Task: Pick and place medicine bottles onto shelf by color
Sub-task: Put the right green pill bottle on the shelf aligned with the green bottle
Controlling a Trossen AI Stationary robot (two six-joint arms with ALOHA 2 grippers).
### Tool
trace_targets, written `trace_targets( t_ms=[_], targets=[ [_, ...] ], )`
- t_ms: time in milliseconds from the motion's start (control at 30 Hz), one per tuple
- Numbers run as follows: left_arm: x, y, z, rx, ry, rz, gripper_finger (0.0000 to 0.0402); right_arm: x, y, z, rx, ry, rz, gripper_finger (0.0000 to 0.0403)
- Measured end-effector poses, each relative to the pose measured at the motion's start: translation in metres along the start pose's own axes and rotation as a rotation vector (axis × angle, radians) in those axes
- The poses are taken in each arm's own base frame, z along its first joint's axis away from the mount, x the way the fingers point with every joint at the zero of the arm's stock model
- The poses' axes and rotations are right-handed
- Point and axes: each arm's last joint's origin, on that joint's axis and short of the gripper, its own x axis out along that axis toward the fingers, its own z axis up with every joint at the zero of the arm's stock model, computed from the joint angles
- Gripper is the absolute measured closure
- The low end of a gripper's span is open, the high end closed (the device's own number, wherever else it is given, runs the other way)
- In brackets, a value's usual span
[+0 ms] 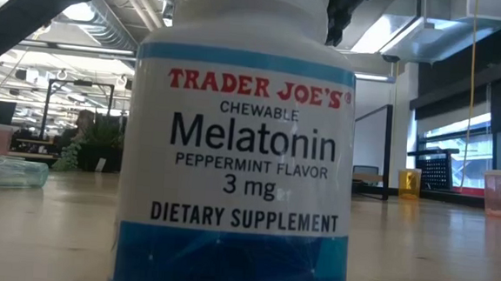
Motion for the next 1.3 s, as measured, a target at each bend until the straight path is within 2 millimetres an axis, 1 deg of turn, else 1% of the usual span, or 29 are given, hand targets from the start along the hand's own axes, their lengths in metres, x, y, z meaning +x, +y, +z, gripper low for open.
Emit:
trace_targets(
  t_ms=[167, 267, 433, 567, 667, 767, 833, 933, 1100, 1300],
  targets=[
    [-0.014, -0.002, -0.005, -0.100, 0.043, -0.041, 0.0147, 0.000, 0.000, 0.000, 0.000, 0.000, 0.000, 0.0215],
    [-0.022, -0.004, -0.011, -0.153, 0.055, -0.078, 0.0148, 0.000, 0.000, 0.000, 0.000, 0.000, 0.000, 0.0215],
    [-0.044, -0.010, -0.018, -0.220, 0.044, -0.061, 0.0149, 0.000, 0.000, 0.000, 0.002, -0.004, 0.000, 0.0215],
    [-0.066, -0.023, -0.026, -0.263, 0.019, -0.043, 0.0149, 0.000, 0.000, 0.001, 0.003, -0.009, 0.001, 0.0215],
    [-0.078, -0.041, -0.032, -0.290, -0.009, -0.028, 0.0149, 0.000, 0.000, 0.001, 0.003, -0.008, 0.001, 0.0215],
    [-0.091, -0.064, -0.039, -0.313, -0.064, 0.043, 0.0149, 0.000, 0.000, 0.001, 0.003, -0.008, 0.001, 0.0215],
    [-0.100, -0.081, -0.045, -0.327, -0.113, 0.073, 0.0149, 0.000, 0.000, 0.001, 0.003, -0.008, 0.001, 0.0215],
    [-0.109, -0.109, -0.054, -0.350, -0.168, 0.073, 0.0149, 0.000, 0.000, 0.001, 0.003, -0.008, 0.002, 0.0215],
    [-0.114, -0.151, -0.070, -0.388, -0.198, 0.035, 0.0149, 0.000, 0.000, 0.001, 0.003, -0.008, 0.001, 0.0215],
    [-0.121, -0.192, -0.078, -0.380, -0.330, 0.010, 0.0145, 0.000, 0.000, 0.001, 0.003, -0.009, 0.002, 0.0215]
  ],
)
